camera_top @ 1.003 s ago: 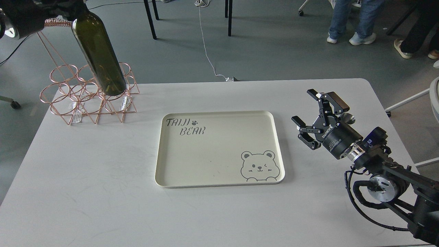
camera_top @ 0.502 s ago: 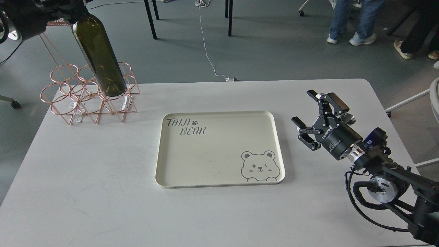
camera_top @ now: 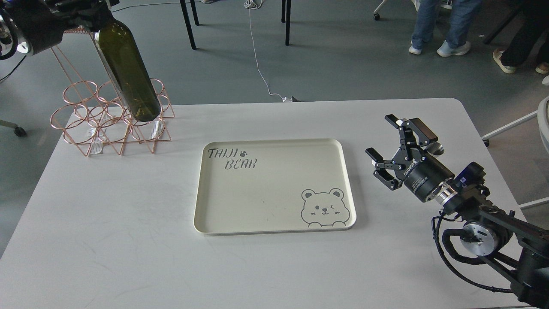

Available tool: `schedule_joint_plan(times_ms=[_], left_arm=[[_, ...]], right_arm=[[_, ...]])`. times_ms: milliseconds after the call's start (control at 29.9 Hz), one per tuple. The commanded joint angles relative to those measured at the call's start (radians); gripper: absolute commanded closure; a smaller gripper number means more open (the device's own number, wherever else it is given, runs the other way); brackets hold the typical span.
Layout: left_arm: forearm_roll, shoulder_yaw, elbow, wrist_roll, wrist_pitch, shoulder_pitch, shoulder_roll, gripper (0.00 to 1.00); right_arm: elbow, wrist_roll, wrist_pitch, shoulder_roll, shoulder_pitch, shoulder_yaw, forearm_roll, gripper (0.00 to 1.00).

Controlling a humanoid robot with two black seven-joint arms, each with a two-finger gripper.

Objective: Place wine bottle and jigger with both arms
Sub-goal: 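Lower the bottle into a slot of the copper rack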

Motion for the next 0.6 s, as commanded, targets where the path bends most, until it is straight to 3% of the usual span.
schedule_joint_plan(times_ms=[0,568], left_arm=[[0.002,0.001,0.000,0.000,-0.002,-0.001,0.006,0.92],[0.034,0.002,-0.001,0.000,-0.010,-0.006,0.008,0.92]], right_arm=[[0.000,0.000,0.001,0.000,0.000,0.000,0.000,0.01],[0.000,0.000,0.001,0.000,0.000,0.000,-0.001,0.01]])
